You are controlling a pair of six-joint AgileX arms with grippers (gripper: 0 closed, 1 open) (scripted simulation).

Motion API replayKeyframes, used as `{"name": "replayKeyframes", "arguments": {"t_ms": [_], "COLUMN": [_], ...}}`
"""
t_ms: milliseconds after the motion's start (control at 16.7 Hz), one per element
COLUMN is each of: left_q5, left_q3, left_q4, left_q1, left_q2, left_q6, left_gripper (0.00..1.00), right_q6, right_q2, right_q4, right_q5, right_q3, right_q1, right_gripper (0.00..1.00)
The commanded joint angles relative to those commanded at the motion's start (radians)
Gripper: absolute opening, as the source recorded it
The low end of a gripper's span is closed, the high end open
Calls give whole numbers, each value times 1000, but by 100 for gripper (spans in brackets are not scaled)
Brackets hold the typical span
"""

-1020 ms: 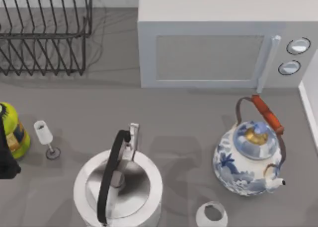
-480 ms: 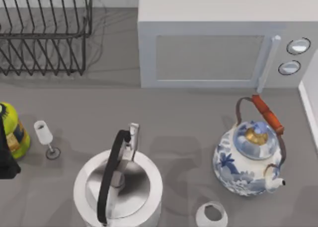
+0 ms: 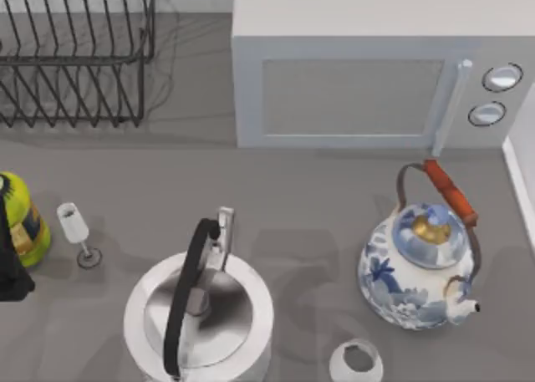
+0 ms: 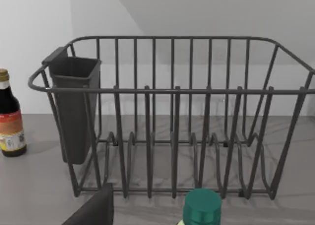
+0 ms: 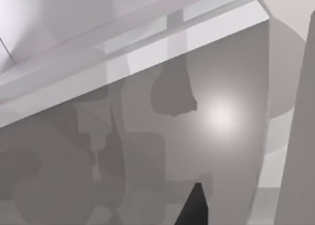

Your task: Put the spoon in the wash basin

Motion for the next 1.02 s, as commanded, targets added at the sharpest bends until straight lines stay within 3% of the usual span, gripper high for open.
{"name": "replayKeyframes", "arguments": {"t_ms": [720, 1020], "left_q5": [0, 0], "left_q3": [0, 0], "left_q4": [0, 0], "left_q1": [0, 0], "left_q2": [0, 0], "left_q6": [0, 0], "left_gripper": [100, 100], "right_q6": [249, 327], "right_q2": [834, 1039], "right_q4": [-412, -495], "right_q5": [23, 36], "right_q3": [1240, 1558], "right_q1": [242, 325], "right_gripper": [0, 0]}}
